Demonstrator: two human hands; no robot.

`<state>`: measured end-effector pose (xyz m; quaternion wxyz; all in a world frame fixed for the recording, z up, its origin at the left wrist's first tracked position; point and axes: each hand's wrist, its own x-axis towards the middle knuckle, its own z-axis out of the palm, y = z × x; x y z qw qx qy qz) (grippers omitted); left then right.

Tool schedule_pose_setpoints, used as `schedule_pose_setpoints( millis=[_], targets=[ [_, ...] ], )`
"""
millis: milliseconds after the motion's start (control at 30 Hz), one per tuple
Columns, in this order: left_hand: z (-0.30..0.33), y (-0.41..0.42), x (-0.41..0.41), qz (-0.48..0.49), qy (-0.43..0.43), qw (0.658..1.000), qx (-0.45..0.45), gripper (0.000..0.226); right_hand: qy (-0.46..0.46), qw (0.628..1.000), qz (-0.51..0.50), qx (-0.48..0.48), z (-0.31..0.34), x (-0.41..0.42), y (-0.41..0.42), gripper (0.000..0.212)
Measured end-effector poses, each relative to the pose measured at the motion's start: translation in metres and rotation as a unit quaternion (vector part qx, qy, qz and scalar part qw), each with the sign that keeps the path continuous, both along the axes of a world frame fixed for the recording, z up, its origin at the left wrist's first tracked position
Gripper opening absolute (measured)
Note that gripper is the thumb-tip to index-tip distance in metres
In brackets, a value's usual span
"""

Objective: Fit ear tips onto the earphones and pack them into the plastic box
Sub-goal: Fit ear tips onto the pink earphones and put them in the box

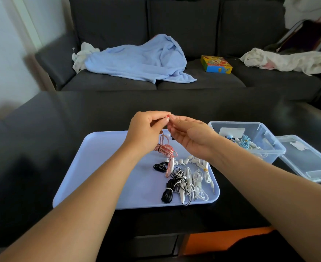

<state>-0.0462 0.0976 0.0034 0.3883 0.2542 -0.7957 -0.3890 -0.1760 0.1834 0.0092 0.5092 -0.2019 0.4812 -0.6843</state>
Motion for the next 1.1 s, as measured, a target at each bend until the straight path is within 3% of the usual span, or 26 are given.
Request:
schedule_pose_setpoints(
  millis=[167, 300, 433, 667, 800, 1100],
  targets=[
    [0.003, -0.002, 0.0, -0.015, 0.058, 0.981, 0.186, 0.019, 0.029, 0.998, -0.008, -0.057, 0.002, 0.003, 0.0, 0.01],
    [0.003, -0.004, 0.001, -0.011, 0.073, 0.968, 0.24, 0.013, 0.163, 0.985, -0.021, -0.06, 0.007, 0.001, 0.003, 0.01],
    [0.006, -0.004, 0.003, -0.014, 0.066, 0.967, 0.244, 0.007, 0.287, 0.956, -0.033, -0.04, 0.006, -0.007, 0.006, 0.012],
    [0.01, 0.001, 0.005, -0.064, 0.046, 0.946, 0.314, 0.009, 0.193, 0.972, 0.122, -0.059, 0.009, -0.016, 0.01, 0.024],
    [0.009, -0.002, 0.005, -0.07, 0.057, 0.941, 0.328, 0.016, 0.169, 0.975, 0.131, -0.058, 0.009, -0.019, 0.009, 0.023],
    [0.0, -0.005, 0.006, -0.047, 0.045, 0.958, 0.279, 0.02, 0.309, 0.948, 0.07, -0.035, 0.0, -0.013, 0.0, 0.016]
  ],
)
